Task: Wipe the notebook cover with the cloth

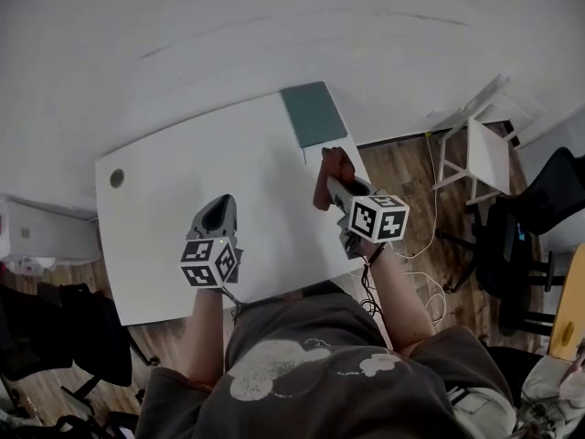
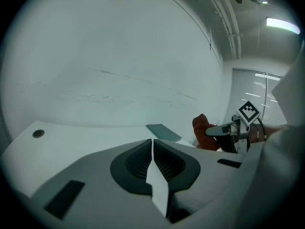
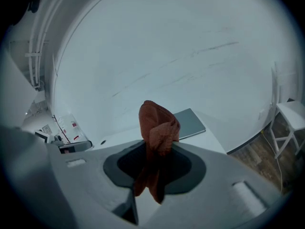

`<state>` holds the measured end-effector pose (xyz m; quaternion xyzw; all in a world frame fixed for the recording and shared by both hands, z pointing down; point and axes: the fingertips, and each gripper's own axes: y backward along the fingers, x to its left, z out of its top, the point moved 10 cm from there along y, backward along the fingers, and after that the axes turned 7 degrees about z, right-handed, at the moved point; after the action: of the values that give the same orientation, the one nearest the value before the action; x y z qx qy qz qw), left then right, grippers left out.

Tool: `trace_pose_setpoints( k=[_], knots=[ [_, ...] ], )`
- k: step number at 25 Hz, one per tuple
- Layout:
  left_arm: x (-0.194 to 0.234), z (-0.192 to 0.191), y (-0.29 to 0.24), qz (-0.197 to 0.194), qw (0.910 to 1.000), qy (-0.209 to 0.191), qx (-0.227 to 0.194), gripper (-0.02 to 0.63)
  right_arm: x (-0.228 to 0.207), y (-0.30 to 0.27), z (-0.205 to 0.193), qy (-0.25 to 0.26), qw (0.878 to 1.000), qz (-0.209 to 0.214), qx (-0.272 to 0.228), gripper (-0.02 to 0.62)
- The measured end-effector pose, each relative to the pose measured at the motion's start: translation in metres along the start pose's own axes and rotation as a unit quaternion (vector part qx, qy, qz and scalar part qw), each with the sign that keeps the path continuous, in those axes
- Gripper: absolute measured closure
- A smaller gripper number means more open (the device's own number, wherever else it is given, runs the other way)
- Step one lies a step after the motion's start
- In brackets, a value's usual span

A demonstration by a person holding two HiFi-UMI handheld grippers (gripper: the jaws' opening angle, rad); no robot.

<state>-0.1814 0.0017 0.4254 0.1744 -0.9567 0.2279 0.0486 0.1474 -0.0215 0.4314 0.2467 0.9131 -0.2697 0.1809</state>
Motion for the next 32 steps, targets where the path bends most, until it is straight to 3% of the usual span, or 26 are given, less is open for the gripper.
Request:
trace_pose_setpoints(
  k=[8,16,22,32],
  knots=[
    [-0.039,0.006,-0.026,0.043,0.999,0.008,-0.01,0.6,-0.046,-0.018,0.02,0.023,0.998,0.053,0.036,0.489],
    [-0.067,0.01,-0.051,0.062,0.9976,0.027,-0.008,0.6,-0.07,-0.027,0.037,0.039,0.995,0.079,0.055,0.489],
    [-0.069,0.014,-0.075,0.043,0.9988,0.025,-0.001,0.6,-0.074,-0.035,0.041,0.038,0.995,0.073,0.053,0.489],
    [-0.071,0.021,-0.13,-0.022,0.9992,0.017,0.027,0.598,-0.079,-0.053,0.048,0.027,0.998,0.034,0.047,0.489]
  ],
)
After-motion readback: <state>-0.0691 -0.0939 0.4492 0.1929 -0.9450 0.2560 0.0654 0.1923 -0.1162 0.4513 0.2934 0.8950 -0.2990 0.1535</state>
